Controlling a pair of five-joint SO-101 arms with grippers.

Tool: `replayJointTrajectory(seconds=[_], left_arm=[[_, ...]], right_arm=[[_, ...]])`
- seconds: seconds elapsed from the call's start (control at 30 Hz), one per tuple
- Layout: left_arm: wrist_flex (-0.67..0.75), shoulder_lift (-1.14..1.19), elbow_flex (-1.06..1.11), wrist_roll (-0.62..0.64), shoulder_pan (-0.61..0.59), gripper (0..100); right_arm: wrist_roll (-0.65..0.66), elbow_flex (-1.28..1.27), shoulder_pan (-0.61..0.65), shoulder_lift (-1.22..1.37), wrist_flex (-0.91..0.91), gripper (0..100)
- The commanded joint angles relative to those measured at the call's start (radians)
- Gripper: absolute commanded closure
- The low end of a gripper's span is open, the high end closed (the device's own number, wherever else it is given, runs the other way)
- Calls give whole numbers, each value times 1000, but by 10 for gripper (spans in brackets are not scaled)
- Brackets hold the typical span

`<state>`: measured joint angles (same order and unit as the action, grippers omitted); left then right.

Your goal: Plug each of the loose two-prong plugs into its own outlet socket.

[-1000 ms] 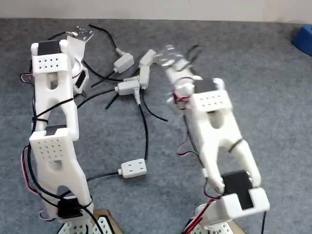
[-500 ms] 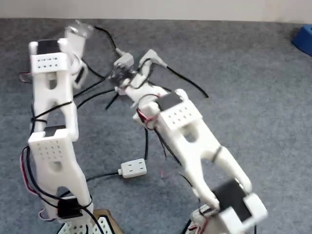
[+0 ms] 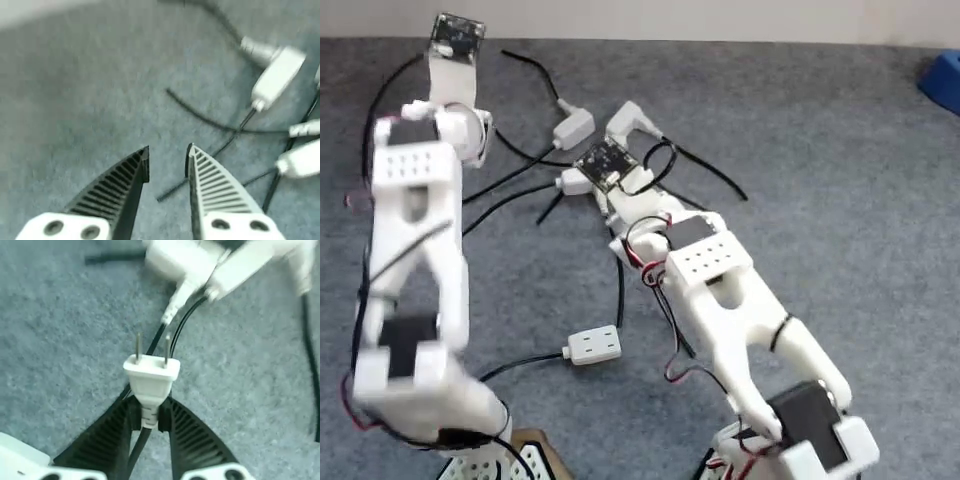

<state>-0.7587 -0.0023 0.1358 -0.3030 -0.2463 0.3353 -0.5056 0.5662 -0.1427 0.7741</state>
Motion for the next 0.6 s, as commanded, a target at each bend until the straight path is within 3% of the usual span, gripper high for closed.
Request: replayJointTrajectory(seconds=[0.0,0.1,0.3,0.57], left_arm=[[311,-298,398,-60,24,838],[394,-404,604,-74,22,813],[400,-526,863,-112,61,774],[402,-754,1066,-209,163,761]], right_arm=[[11,58,-8,-5,13,991],[-18,58,24,-5,15,991],[-101,54,47,4,16,991],[-175,-5,35,-5,-21,991]])
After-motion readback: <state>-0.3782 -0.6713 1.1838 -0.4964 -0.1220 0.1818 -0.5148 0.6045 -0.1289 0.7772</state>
